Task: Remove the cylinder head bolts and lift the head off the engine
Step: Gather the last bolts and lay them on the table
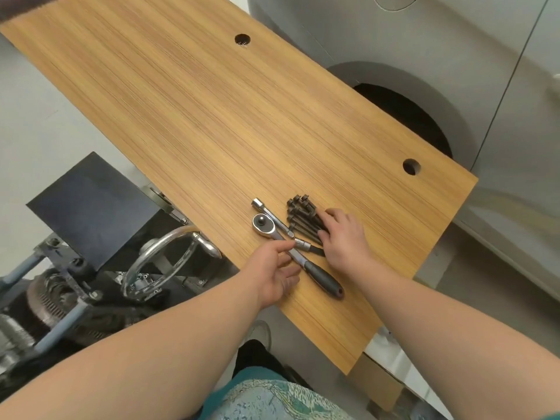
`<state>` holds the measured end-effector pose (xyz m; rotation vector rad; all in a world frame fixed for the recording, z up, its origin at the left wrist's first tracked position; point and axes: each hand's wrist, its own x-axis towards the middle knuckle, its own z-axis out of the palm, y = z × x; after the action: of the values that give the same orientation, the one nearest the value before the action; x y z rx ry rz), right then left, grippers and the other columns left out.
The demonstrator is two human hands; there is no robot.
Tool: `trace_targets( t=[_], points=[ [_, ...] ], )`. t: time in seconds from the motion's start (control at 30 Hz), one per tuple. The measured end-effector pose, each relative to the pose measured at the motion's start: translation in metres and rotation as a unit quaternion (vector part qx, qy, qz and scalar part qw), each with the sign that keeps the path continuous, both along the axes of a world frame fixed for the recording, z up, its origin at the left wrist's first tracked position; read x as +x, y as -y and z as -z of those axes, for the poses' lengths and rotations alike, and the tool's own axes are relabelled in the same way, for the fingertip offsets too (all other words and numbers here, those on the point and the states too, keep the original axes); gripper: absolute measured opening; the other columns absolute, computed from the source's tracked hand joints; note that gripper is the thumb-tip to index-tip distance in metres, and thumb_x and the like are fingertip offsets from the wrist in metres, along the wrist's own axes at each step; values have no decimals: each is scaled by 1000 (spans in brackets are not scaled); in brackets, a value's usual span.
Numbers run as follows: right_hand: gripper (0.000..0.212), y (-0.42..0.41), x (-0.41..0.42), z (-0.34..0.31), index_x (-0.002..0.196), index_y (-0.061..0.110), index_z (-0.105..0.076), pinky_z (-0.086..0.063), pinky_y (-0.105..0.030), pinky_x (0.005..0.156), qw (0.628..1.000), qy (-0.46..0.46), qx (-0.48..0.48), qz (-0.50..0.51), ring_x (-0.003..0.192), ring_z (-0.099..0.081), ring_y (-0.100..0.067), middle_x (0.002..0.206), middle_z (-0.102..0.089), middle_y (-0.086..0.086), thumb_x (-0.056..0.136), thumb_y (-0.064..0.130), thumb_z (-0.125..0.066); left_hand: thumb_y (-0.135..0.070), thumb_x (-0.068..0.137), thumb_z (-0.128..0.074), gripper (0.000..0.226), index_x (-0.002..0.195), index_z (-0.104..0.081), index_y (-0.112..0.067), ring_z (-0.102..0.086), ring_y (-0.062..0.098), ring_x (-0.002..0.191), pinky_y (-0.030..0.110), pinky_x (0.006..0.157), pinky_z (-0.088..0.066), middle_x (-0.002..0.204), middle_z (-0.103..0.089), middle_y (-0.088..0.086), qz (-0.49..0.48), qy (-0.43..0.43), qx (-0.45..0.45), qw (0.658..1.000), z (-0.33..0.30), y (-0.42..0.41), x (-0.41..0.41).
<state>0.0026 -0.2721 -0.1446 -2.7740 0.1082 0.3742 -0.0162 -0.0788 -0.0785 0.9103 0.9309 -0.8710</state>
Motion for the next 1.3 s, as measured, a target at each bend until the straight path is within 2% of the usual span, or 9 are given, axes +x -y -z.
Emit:
trace_targets(
  t=[0.17, 0.33, 0.6, 0.7, 0.77, 0.87, 1.0, 1.17, 1.3],
  points=[
    [56, -2, -6, 1, 157, 32, -41, -33, -44, 114, 999, 16, 44, 16, 136, -38, -20, 152, -45, 5, 104, 47, -48, -15, 96, -70, 74, 162, -38, -11, -48, 45, 144, 57, 123, -38, 163, -43, 20, -16, -2, 0, 1000, 3, 3, -1],
    [66, 1, 3, 0, 153, 35, -44, -36, -42, 115, 989, 26, 117, 91, 138, -39, -14, 148, -46, 8, 96, 68, -41, -12, 92, -76, 81, 162, -36, -16, -54, 47, 137, 60, 114, -47, 157, -47, 21, -21, -14, 27, 999, 5, -4, 4],
    [67, -1, 6, -5, 148, 29, -50, -42, -42, 111, 987, 7, 115, 110, 130, -47, -12, 137, -54, 11, 95, 68, -43, -16, 96, -74, 50, 142, -56, -10, -64, 37, 121, 56, 108, -53, 132, -64, 17, 23, -3, 51, 998, 4, -31, 0],
    [59, -5, 12, -7, 148, 28, -52, -45, -46, 111, 980, -5, 128, 154, 129, -51, -14, 137, -57, 9, 100, 62, -49, -22, 99, -74, 32, 130, -68, -17, -72, 27, 110, 42, 90, -62, 121, -72, 11, 129, 62, 103, 984, -3, -56, -7],
    [56, -10, 20, -7, 146, 26, -54, -49, -48, 108, 969, -10, 149, 197, 124, -55, -16, 133, -59, 7, 101, 60, -50, -27, 98, -73, 28, 126, -71, -27, -73, 20, 107, 33, 81, -59, 117, -74, 4, 210, 120, 136, 961, -7, -81, -17],
    [52, -18, 33, -9, 142, 22, -58, -53, -51, 103, 958, -20, 147, 245, 119, -59, -20, 129, -64, 3, 104, 56, -48, -31, 99, -72, 24, 123, -71, -34, -73, 14, 105, 30, 85, -58, 115, -76, -3, 273, 154, 162, 936, -8, -126, -43],
    [50, -27, 39, -16, 137, 20, -62, -53, -52, 102, 955, -2, 104, 279, 117, -60, -25, 127, -66, -2, 105, 54, -46, -27, 100, -72, 21, 120, -72, -32, -75, 17, 102, 39, 96, -61, 112, -78, -1, 248, 139, 187, 940, -5, -182, -78],
    [41, -78, 45, -51, 127, 21, -66, -49, -54, 104, 970, 72, 93, 214, 119, -58, -27, 122, -67, -3, 101, 48, -50, -42, 97, -72, 28, 125, -68, -43, -73, 6, 104, 29, 92, -58, 122, -74, -10, 236, 162, 179, 941, -19, -244, -116],
    [32, -186, 31, -93, 118, 22, -69, -51, -47, 98, 971, 125, 170, 112, 107, -60, -22, 107, -66, 3, 99, 41, -51, -59, 81, -73, 32, 112, -72, -52, -68, -6, 100, 21, 95, -50, 111, -75, -23, 340, 204, 150, 906, -44, -293, -165]
  ],
)
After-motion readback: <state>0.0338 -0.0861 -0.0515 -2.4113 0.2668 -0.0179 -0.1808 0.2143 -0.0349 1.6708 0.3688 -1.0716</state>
